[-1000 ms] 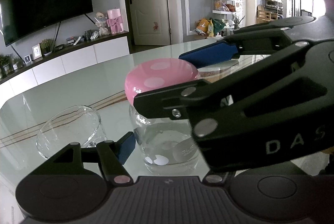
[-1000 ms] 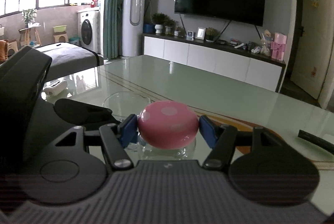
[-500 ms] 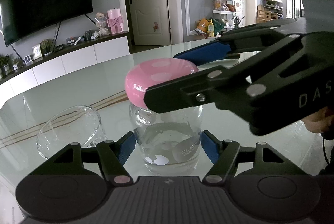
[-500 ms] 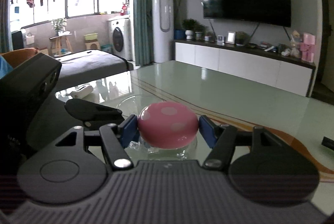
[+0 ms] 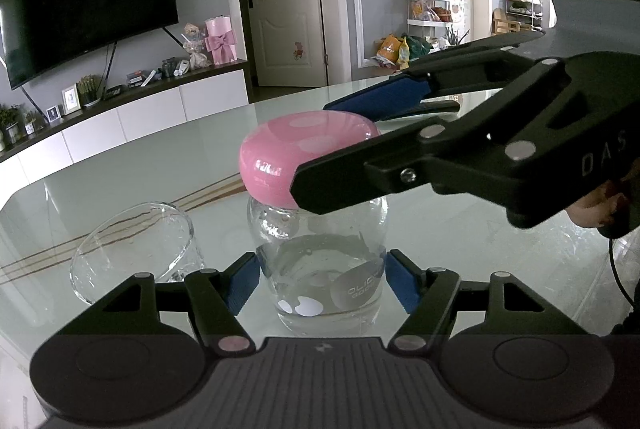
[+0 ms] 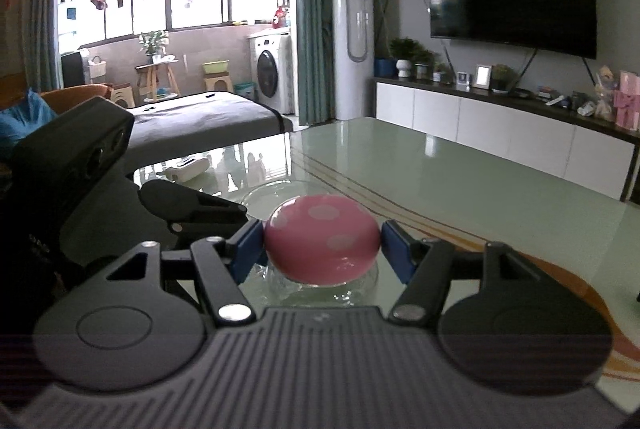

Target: Unscrew bottle cap and pour

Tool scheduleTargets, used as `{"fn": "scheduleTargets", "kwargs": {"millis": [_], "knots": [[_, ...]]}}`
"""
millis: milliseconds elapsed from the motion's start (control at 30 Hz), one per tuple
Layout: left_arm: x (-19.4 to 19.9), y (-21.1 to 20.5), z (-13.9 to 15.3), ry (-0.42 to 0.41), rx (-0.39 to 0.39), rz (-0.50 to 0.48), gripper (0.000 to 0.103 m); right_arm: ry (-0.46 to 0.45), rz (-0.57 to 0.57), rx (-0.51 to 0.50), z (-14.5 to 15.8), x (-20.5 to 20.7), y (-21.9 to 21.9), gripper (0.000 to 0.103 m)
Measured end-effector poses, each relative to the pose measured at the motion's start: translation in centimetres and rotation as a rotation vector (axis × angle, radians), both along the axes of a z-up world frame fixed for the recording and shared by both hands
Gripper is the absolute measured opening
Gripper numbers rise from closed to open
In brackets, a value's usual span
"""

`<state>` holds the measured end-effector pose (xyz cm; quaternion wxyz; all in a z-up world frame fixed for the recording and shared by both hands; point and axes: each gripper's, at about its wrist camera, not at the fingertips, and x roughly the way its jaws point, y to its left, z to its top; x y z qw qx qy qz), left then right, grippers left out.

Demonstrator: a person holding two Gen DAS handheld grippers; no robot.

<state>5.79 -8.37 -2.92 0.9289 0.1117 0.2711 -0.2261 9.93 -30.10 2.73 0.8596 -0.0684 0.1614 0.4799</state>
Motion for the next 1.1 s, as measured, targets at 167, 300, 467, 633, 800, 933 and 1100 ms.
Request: {"fn": "scheduleTargets", "kwargs": {"millis": [167,300,467,633,800,933,1100], "knots": [[0.0,0.0,0.0,0.0,0.001,0.0,0.072,0.004,0.033,-0.01,0.2,0.6,-0.2,0.065],[0.0,0.0,0.0,0.0,0.0,0.0,0.072,0.005,0.06,-0.02,0.4,1.0,-0.2,0.065],[0.0,0.0,-0.1,0.0,0.0,0.0,0.072,0.006,0.08,-0.031,0.4,1.1,-0.3,0.065],[0.0,0.0,-0.1,0.0,0.001,0.0,0.072,0.006,0.084,-0.038,0.4,1.4,-0.1,0.065],[0.0,0.0,-0.1,0.0,0.001,0.0,0.072,-0.001,0.069,-0.043,0.3,1.1,0.1,0.068],[0.0,0.0,-0.1,0.0,0.002,0.0,0.073,0.004,0.017,0.001,0.2,0.8,-0.4,0.09],[0.0,0.0,-0.1,0.0,0.003,0.0,0.073,0.021,-0.074,0.056,0.5,0.2,-1.0,0.094]]}}
